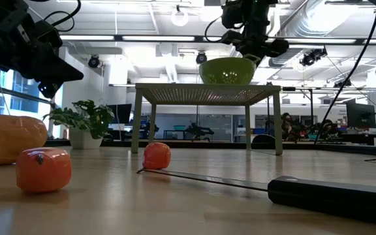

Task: Pick & Place Fruit
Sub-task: Put the green strainer bowl on the top shelf, then put the bottom orange pear inside the green strainer bowl on the top shelf

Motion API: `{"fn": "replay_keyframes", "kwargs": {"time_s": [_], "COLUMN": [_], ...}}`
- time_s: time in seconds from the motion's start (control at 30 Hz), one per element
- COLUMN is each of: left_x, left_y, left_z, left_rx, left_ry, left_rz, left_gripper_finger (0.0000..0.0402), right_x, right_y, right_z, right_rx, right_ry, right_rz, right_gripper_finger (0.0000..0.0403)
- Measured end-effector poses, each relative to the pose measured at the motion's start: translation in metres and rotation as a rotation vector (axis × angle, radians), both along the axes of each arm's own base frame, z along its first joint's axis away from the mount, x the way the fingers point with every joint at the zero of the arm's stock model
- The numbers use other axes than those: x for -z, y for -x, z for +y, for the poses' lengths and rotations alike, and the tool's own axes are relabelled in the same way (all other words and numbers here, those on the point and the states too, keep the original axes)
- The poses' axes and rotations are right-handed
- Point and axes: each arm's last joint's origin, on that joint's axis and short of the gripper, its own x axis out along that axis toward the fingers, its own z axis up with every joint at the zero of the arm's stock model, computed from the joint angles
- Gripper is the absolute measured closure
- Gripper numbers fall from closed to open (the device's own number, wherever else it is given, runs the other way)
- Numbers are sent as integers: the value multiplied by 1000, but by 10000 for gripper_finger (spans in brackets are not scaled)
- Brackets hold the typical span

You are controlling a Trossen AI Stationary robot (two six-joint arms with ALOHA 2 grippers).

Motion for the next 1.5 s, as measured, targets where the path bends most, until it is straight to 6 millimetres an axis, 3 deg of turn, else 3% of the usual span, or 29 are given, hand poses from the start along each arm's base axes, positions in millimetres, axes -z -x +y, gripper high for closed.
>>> {"fn": "replay_keyframes", "kwargs": {"time_s": [0.9, 1.27, 1.5], "left_x": [0, 0, 0], "left_y": [0, 0, 0], "left_z": [0, 0, 0], "left_rx": [10, 15, 14], "left_ry": [-44, -71, -74], "left_rz": [6, 9, 9], "left_gripper_finger": [398, 395, 327], "right_x": [-7, -36, -67], "right_y": [0, 20, 42], "right_z": [-1, 13, 39], "right_rx": [16, -9, -89], "right_ry": [69, 134, 237], "right_rz": [-37, -111, -174], "right_gripper_finger": [370, 370, 370]}}
